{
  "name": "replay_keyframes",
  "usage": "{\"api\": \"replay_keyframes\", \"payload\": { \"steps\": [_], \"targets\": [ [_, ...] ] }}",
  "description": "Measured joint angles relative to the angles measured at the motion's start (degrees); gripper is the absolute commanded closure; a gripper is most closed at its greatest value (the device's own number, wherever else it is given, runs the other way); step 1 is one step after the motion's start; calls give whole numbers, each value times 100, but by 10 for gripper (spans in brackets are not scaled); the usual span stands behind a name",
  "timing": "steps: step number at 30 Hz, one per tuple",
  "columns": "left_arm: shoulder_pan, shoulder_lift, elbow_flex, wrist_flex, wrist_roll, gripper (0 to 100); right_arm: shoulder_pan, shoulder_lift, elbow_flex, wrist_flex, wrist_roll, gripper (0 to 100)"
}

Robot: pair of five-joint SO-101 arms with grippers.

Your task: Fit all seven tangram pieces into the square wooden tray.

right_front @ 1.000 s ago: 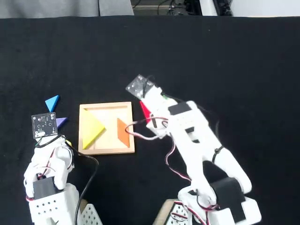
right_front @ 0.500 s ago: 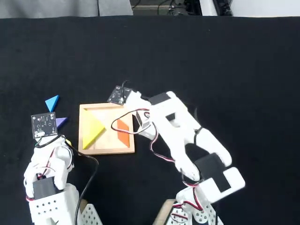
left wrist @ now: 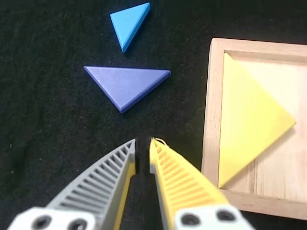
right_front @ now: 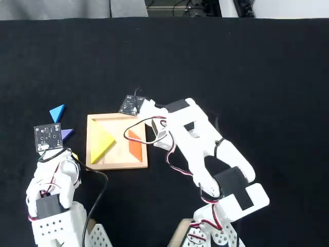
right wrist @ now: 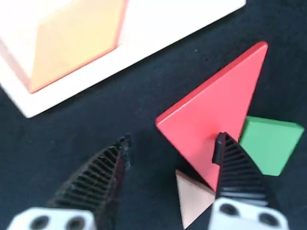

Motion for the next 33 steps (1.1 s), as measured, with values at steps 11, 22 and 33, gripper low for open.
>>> {"api": "replay_keyframes", "payload": {
  "steps": [11,22,33],
  "targets": [
    [0,0,0,0,0,934,273,862,-457,-334,246,724],
    [0,0,0,0,0,934,264,941,-466,-264,281,788],
    [0,0,0,0,0,934,484,949,-800,-308,53,936]
  ]
}}
